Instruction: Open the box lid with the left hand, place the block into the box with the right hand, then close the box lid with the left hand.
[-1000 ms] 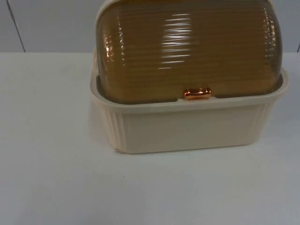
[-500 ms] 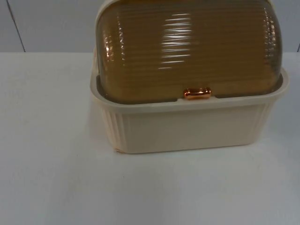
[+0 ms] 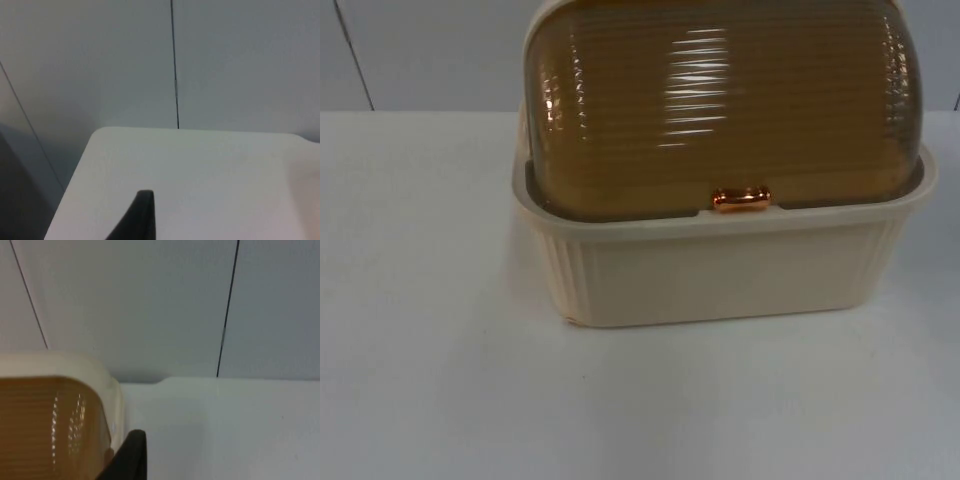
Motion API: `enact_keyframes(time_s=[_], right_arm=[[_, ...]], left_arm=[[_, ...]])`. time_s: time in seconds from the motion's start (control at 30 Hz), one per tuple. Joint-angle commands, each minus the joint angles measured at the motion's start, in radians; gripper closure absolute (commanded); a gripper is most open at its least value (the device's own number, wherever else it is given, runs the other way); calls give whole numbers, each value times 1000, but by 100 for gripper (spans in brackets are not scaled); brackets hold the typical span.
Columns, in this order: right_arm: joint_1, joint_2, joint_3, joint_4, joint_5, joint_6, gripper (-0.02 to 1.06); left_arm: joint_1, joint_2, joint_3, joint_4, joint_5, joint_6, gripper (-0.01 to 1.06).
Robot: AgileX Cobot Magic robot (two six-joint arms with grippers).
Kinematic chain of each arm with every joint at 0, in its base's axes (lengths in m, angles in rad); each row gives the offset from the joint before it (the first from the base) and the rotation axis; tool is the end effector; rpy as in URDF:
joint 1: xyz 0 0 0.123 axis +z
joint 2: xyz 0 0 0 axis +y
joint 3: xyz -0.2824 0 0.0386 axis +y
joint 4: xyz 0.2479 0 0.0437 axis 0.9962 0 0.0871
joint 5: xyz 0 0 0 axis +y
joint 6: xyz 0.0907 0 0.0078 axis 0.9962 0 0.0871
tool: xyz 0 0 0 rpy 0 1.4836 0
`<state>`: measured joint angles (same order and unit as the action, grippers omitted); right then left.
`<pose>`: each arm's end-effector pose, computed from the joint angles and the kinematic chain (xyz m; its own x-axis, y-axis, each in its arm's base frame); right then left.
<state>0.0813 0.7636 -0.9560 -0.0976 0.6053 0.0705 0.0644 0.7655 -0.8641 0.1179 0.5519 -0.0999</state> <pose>0.1437 0.0066 0.4075 -0.3165 -0.0356 -0.9479 -0.0318 0.9991 -0.0270 0.1497 0.0153 0.3820 -0.3544 -0.0222 -0.9348 -0.1215 0.9923 0.0225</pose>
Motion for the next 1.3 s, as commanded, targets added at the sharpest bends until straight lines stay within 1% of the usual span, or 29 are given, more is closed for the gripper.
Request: enact_keyframes(time_s=[0.0,0.1,0.13,0.17,0.27,0.3,0.33,0.37,0.5,0.6,0.63,0.77,0.8,0.87,0.9,1.0,1.03,1.1,1.2,1.23,1.27], right_arm=[[-4,0,-9,-10,-42,1,-1],[-4,0,-9,-39,-43,1,-1],[-4,0,-9,-39,-43,1,-1],[-4,0,-9,-55,-43,1,-1],[-4,0,-9,-57,-43,1,-1],[-4,0,-9,-57,-41,1,-1],[-4,0,-9,-57,-41,1,-1],[-4,0,-9,-57,-41,1,-1],[-4,0,-9,-57,-30,1,-1],[-4,0,-9,-57,-27,1,-1],[-4,0,-9,-57,-27,1,-1],[-4,0,-9,-57,-25,1,-1],[-4,0,-9,-57,-25,1,-1],[-4,0,-9,-57,-25,1,-1],[-4,0,-9,-57,-25,1,-1],[-2,0,-9,-57,-26,-3,-1],[-2,0,-9,-57,-26,-3,-1],[-2,0,-9,-57,-24,-3,-1],[-2,0,-9,-57,-17,-7,-1],[-2,0,-9,-57,-17,-7,-1],[-2,0,-9,-57,-17,-7,-1]], left_arm=[[-9,51,-30,-36,17,38,0],[-59,137,-61,-81,15,82,0],[-59,137,-61,-81,15,82,0],[-86,168,-71,-90,13,100,0],[-190,255,-99,-109,9,133,0],[-211,269,-101,-109,7,136,0],[-256,296,-103,-109,-6,143,0],[-256,296,-103,-109,-6,143,0],[-451,392,-103,-109,-38,211,0],[-602,456,-103,-104,-42,286,0],[-602,456,-103,-104,-42,286,0],[-787,530,-103,-58,-42,419,0],[-787,530,-103,-58,-42,419,0],[-866,558,-103,1,-44,495,0],[-907,574,-103,50,-50,513,0],[-1008,621,-103,215,-72,516,0],[-1008,621,-103,215,-72,516,0],[-1058,657,-103,332,-87,507,0],[-1103,723,-103,494,-94,507,0],[-1103,723,-103,494,-94,507,0],[-1114,743,-103,546,-94,500,0]])
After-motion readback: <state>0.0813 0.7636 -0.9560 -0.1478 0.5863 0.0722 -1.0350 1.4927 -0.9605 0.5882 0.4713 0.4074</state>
